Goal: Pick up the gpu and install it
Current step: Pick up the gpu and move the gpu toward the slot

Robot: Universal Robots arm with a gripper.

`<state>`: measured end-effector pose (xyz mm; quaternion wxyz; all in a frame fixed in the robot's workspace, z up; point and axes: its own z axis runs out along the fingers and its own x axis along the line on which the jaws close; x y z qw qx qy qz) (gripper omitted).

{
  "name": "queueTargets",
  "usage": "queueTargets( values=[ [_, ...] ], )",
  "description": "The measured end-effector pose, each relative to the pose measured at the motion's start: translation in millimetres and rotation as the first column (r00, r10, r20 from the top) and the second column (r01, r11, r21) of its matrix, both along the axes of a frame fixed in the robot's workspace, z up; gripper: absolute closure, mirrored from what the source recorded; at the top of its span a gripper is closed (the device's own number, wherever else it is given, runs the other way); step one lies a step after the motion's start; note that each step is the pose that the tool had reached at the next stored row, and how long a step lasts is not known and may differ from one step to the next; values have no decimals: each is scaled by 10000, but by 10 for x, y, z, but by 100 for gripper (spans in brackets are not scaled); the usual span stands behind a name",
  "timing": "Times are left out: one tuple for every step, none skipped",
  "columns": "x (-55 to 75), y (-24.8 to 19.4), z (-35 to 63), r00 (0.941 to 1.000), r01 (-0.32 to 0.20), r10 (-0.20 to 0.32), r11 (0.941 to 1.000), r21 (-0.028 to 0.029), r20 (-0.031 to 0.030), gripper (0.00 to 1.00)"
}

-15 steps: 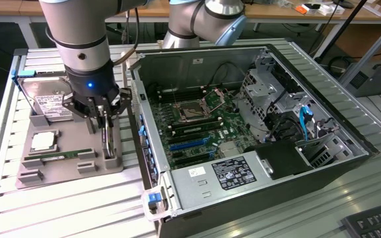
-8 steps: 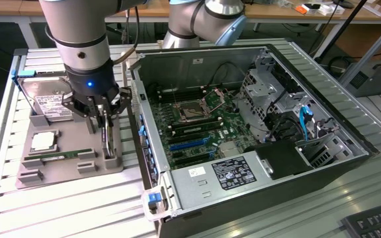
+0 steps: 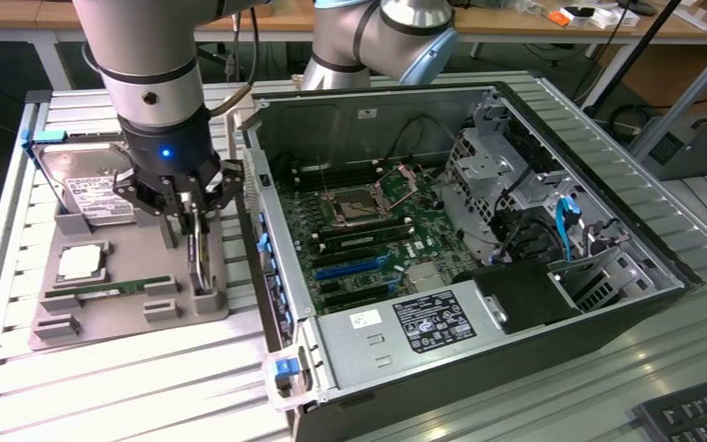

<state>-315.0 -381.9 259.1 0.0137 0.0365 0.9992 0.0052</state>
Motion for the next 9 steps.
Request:
queueTargets(
  values=[
    [0, 0, 4, 10000, 0, 0, 10000, 1, 0, 73],
    [0, 0, 7, 10000, 0, 0, 10000, 1, 1, 73],
    [0, 0, 11, 10000, 0, 0, 10000, 0, 0, 73],
    [0, 0, 15, 10000, 0, 0, 10000, 1, 1, 73],
    [0, 0, 17, 10000, 0, 0, 10000, 1, 1, 73],
    [1, 0, 20, 10000, -1, 1, 10000, 1, 1, 73],
    [0, 0, 24, 10000, 0, 0, 10000, 0, 0, 73],
    [0, 0, 27, 10000, 0, 0, 10000, 0, 0, 73],
    [0, 0, 32, 10000, 0, 0, 10000, -1, -2, 73]
  ],
)
